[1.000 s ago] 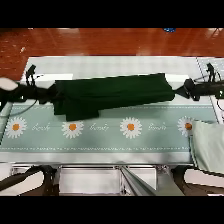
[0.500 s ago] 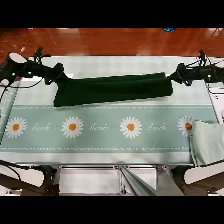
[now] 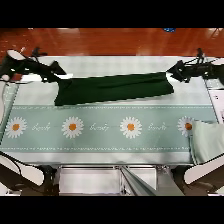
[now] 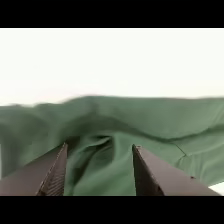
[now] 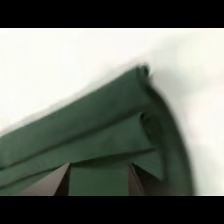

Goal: Fold the shirts.

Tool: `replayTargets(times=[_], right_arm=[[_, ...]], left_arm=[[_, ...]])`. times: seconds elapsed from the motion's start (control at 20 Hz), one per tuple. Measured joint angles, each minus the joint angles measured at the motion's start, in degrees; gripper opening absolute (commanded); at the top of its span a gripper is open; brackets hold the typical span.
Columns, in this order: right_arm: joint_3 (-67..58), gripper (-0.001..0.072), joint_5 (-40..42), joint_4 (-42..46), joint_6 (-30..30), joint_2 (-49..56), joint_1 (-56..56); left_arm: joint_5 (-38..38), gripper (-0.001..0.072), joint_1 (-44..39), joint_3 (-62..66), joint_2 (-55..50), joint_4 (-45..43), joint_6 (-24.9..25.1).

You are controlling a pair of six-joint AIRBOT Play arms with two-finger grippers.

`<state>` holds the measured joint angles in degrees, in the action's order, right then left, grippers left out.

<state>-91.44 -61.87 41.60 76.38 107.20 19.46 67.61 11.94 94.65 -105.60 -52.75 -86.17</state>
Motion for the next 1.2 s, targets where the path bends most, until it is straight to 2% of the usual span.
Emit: replayTargets(times=[0.1,0.25,0.4,0.65,1.05,1.1,1.15,1.2], right_arm=[[-1.3,0.0416,-2.3,2.7,1.0,-1.4,2.7],[-0.7,0.0416,-3.7,7.3,3.4,-2.6,5.9],[2.5,0.0419,-3.5,8.7,4.8,-2.7,6.8],[4.8,0.0421,-2.9,3.5,5.2,0.8,5.9],[5.2,0.0402,-3.5,-0.1,4.2,4.3,0.9],[5.2,0.0335,-3.5,-0.1,4.0,4.5,-0.2],[5.3,0.0157,-3.4,0.1,3.8,4.6,-1.2],[5.4,0.0028,-3.6,0.5,3.7,4.8,-2.3]], left_arm=[[2.9,0.0502,3.1,2.0,2.5,-1.7,-0.7],[2.4,0.0502,5.3,-1.4,10.3,-8.4,-1.1],[-4.8,0.0502,4.4,-13.9,21.4,-12.5,-1.5],[-13.9,0.0502,-2.8,-33.5,36.5,-13.7,-1.5],[-18.1,0.0503,-7.7,-39.8,41.7,-12.3,-1.8],[-18.4,0.0503,-7.8,-40.0,41.9,-11.7,-1.8],[-18.8,0.0502,-7.9,-40.1,41.9,-11.1,-1.8],[-18.9,0.0502,-7.9,-40.1,41.9,-10.6,-1.8]])
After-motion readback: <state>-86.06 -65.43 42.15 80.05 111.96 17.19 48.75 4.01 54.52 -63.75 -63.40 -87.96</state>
